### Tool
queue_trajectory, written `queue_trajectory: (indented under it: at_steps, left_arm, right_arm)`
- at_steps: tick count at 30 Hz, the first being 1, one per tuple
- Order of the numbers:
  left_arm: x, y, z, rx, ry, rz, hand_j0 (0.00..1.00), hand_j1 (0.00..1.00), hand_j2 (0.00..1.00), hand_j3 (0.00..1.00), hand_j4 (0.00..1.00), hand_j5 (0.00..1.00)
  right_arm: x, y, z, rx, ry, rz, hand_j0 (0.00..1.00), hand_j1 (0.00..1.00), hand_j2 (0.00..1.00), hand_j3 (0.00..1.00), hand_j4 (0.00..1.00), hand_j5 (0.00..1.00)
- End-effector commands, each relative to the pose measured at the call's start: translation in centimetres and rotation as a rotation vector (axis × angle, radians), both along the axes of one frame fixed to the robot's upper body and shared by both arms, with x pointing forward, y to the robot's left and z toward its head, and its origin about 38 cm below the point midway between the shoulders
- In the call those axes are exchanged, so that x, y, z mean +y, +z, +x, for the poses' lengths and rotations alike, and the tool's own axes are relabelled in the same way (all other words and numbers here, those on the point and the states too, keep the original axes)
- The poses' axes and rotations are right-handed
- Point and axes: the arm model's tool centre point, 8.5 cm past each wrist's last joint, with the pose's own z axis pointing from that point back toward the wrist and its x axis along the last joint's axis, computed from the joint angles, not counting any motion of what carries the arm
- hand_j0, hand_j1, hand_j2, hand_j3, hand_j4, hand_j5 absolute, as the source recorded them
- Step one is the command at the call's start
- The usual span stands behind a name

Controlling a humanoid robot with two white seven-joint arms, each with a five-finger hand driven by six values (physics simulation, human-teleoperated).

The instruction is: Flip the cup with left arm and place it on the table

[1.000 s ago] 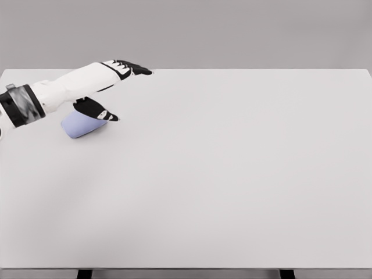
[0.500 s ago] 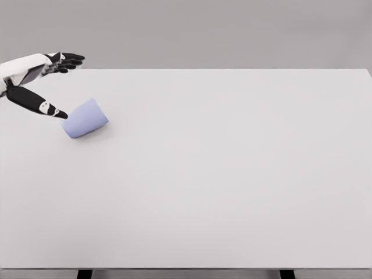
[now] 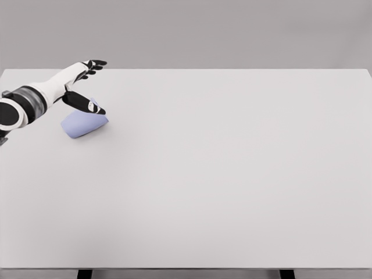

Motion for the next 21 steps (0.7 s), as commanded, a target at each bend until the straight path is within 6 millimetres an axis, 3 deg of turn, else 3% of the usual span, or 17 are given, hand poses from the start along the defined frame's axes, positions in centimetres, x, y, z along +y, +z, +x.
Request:
queue_trajectory:
  at_steps: [1, 11, 21]
  left_arm:
    - [0.1, -0.2, 0.1, -0.013, 0.008, 0.029, 1.00, 1.00, 1.00, 1.00, 1.00, 1.00]
    - [1.9, -2.1, 0.2, 0.015, 0.068, 0.062, 1.00, 1.00, 1.00, 1.00, 1.00, 1.00]
    - [1.9, -3.4, -0.2, 0.046, 0.067, 0.061, 1.00, 1.00, 1.00, 1.00, 1.00, 1.00]
  right_arm:
    - [0.0, 0.0, 0.0, 0.000, 0.000, 0.000, 1.00, 1.00, 1.00, 1.00, 1.00, 1.00]
    - [0.0, 0.0, 0.0, 0.000, 0.000, 0.000, 1.00, 1.00, 1.00, 1.00, 1.00, 1.00]
    - [0.0, 0.0, 0.0, 0.000, 0.000, 0.000, 1.00, 1.00, 1.00, 1.00, 1.00, 1.00]
